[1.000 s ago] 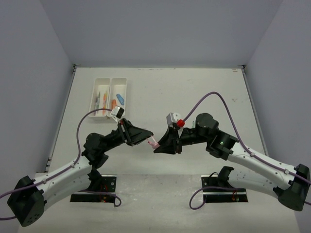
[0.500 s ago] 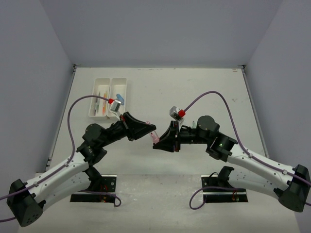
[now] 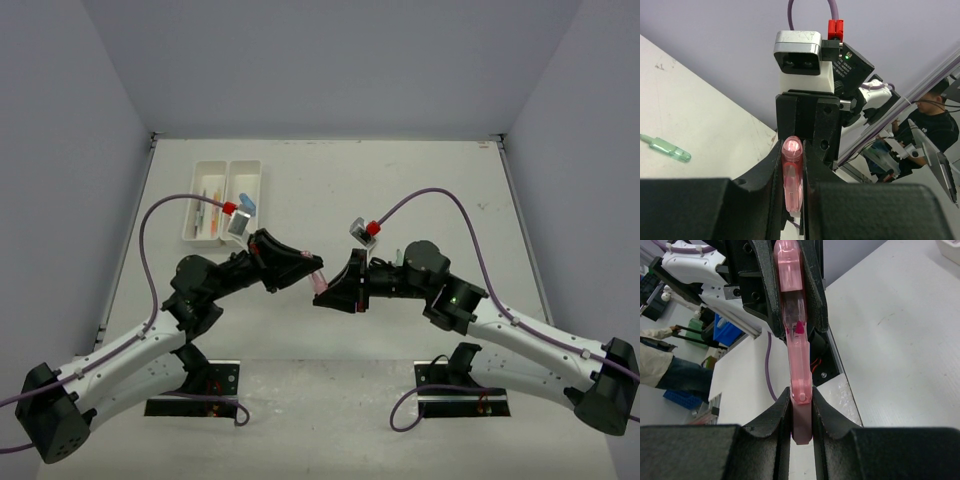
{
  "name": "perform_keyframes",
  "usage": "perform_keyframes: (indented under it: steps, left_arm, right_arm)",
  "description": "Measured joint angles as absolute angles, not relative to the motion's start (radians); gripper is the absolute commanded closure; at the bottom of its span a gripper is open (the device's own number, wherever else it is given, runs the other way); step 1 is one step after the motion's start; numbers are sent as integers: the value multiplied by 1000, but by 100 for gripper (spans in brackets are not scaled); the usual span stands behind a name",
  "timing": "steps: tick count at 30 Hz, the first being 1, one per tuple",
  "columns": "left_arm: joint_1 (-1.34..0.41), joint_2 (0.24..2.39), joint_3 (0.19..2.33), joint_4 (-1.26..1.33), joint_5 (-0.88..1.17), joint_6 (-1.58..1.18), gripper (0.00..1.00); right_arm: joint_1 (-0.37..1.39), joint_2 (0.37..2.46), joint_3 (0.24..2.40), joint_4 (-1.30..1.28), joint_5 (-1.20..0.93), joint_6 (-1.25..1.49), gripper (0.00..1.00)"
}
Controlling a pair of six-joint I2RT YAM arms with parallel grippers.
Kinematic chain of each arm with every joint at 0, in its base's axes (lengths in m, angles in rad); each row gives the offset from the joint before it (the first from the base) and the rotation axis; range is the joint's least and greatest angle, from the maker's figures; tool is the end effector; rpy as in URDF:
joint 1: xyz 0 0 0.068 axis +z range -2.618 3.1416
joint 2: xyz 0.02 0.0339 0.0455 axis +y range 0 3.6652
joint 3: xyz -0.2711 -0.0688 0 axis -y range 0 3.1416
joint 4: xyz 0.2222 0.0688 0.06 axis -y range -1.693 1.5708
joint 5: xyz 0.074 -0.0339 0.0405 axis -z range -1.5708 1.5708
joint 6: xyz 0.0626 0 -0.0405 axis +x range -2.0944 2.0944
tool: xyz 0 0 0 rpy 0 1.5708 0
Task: Sort the stationery into containers
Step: Close the pen cap on the pen.
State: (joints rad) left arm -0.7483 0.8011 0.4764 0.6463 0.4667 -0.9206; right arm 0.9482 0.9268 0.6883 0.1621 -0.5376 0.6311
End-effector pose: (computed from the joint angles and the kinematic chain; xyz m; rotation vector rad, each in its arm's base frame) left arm 0.1159 -0.1460 0.3352 0.3442 1.4546 -1.6857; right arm 0.0992 0.1931 0.3264 -0.7608 1.7581 1.5811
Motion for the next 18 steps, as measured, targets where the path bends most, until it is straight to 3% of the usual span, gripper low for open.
perform_keyframes:
  steps: [18]
  left_arm:
    - [-764,823,289,977,396,-1015,100]
  right_arm:
    - [965,1049,814,168,-490,550,100]
